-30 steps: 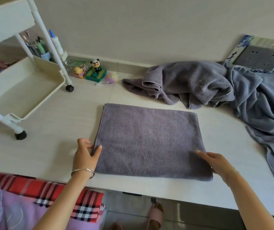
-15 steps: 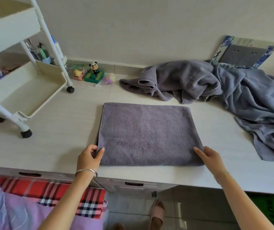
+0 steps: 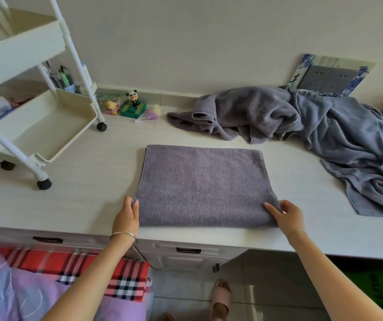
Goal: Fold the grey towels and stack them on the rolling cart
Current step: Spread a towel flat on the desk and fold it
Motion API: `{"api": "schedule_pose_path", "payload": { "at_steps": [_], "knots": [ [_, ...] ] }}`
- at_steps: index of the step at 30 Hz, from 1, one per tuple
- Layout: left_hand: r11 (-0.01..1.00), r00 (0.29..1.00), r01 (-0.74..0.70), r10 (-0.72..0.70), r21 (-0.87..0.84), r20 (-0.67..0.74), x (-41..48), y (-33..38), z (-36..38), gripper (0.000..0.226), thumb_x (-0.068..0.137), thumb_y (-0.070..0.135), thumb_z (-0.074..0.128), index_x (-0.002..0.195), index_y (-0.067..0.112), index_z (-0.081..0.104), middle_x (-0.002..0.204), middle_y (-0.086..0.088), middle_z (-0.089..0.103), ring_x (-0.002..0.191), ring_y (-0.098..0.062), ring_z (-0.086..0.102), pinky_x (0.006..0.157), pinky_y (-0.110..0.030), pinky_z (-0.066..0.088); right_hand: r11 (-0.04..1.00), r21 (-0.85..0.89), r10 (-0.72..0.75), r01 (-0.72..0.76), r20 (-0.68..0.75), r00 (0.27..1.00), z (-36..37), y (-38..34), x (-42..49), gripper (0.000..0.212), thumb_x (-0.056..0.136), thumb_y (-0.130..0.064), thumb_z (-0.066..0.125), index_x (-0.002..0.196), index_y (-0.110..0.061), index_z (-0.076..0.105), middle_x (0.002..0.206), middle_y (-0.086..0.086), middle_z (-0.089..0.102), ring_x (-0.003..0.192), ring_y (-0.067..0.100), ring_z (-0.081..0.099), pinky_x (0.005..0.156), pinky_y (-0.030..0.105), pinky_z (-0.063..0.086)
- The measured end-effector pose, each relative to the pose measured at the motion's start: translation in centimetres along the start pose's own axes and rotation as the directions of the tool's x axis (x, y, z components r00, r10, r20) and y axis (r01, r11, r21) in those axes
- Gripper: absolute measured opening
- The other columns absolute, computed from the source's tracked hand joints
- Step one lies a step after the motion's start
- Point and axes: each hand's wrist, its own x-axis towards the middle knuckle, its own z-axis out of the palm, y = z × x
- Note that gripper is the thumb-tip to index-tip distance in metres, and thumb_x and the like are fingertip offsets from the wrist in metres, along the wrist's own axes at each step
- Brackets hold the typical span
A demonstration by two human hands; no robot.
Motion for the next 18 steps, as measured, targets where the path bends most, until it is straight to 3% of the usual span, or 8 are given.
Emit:
{"api": "schedule_pose_path", "payload": {
  "at_steps": [3,6,9,12,13,15,16,18],
  "knots": [
    [0.962,0.993,-0.065,0.087,0.264,-0.076,-0.5,-0.2,0.2,0.013,0.092,0.013,0.054,0.091,0.004,0.045,0.08,-0.028,0.058,0.075,-0.046,0.057,0.059,-0.042,0.038,0.983,-0.184,-0.045,0.014,-0.165,0.985,1.1,0.3,-0.9,0.034,0.082,-0.029,0.07,0.098,-0.003,0.054,0.098,0.016,0.056,0.081,0.031,0.053,0.069,0.035,0.043],
    [0.904,0.942,-0.248,0.309,0.349,-0.133,-1.1,2.0,1.5,0.035,0.086,0.02,0.056,0.117,0.004,0.054,0.11,-0.022,0.059,0.101,-0.041,0.056,0.081,-0.049,0.048,0.931,-0.301,-0.291,0.206,-0.27,0.918,3.9,-1.1,-2.4,0.037,0.086,-0.023,0.065,0.117,-0.004,0.054,0.124,0.018,0.051,0.113,0.038,0.05,0.096,0.048,0.04],
    [0.776,0.858,-0.498,0.506,0.386,0.089,-1.7,6.3,3.9,0.051,0.089,0.035,0.031,0.134,0.019,0.049,0.137,-0.011,0.051,0.127,-0.036,0.047,0.102,-0.058,0.034,0.794,-0.407,-0.51,0.452,-0.04,0.859,8.8,-4.6,-4.3,0.035,0.095,-0.026,0.05,0.127,-0.015,0.056,0.142,0.011,0.044,0.132,0.032,0.039,0.113,0.048,0.027],
    [0.732,0.848,-0.525,0.41,0.434,0.334,-1.6,8.2,6.6,0.057,0.093,0.045,0.009,0.147,0.033,0.023,0.157,0.004,0.016,0.146,-0.027,0.009,0.113,-0.056,0.001,0.7,-0.449,-0.506,0.556,0.238,0.829,12.6,-6.2,-5.2,0.058,0.094,-0.045,0.015,0.143,-0.025,0.038,0.156,0.003,0.023,0.145,0.024,0.014,0.117,0.039,-0.001],
    [0.74,0.865,-0.493,0.363,0.457,0.345,-1.4,7.7,7.4,0.054,0.095,0.046,0.01,0.148,0.036,0.016,0.158,0.006,0.01,0.146,-0.025,0.003,0.113,-0.057,-0.003,0.667,-0.477,-0.483,0.572,0.307,0.82,13.1,-5.9,-5.1,0.065,0.089,-0.049,0.005,0.147,-0.029,0.028,0.158,0.0,0.015,0.147,0.022,0.006,0.116,0.037,-0.008],
    [0.748,0.893,-0.445,0.329,0.493,0.307,-1.1,6.6,7.9,0.056,0.093,0.048,0.013,0.147,0.036,0.021,0.156,0.007,0.02,0.145,-0.027,0.014,0.111,-0.064,0.006,0.597,-0.531,-0.472,0.601,0.373,0.799,13.0,-4.5,-4.5,0.066,0.087,-0.056,0.002,0.149,-0.035,0.014,0.159,-0.005,0.008,0.147,0.02,0.001,0.115,0.037,-0.011],
    [0.753,0.905,-0.421,0.311,0.506,0.29,-0.9,6.1,7.9,0.062,0.088,0.051,0.01,0.146,0.034,0.023,0.155,0.006,0.023,0.144,-0.028,0.017,0.109,-0.065,0.007,0.57,-0.55,-0.484,0.61,0.375,0.791,12.4,-3.7,-4.2,0.064,0.089,-0.059,0.005,0.148,-0.037,0.013,0.158,-0.006,0.009,0.147,0.019,0.003,0.116,0.038,-0.008],
    [0.766,0.925,-0.373,0.264,0.523,0.273,-0.6,5.9,7.9,0.074,0.08,0.054,-0.004,0.149,0.032,0.012,0.158,0.008,0.011,0.146,-0.026,0.005,0.11,-0.061,-0.003,0.546,-0.582,-0.499,0.602,0.351,0.793,10.6,-2.1,-3.3,0.062,0.091,-0.063,0.009,0.148,-0.04,0.017,0.157,-0.007,0.015,0.146,0.019,0.01,0.118,0.039,-0.001]
  ]
}}
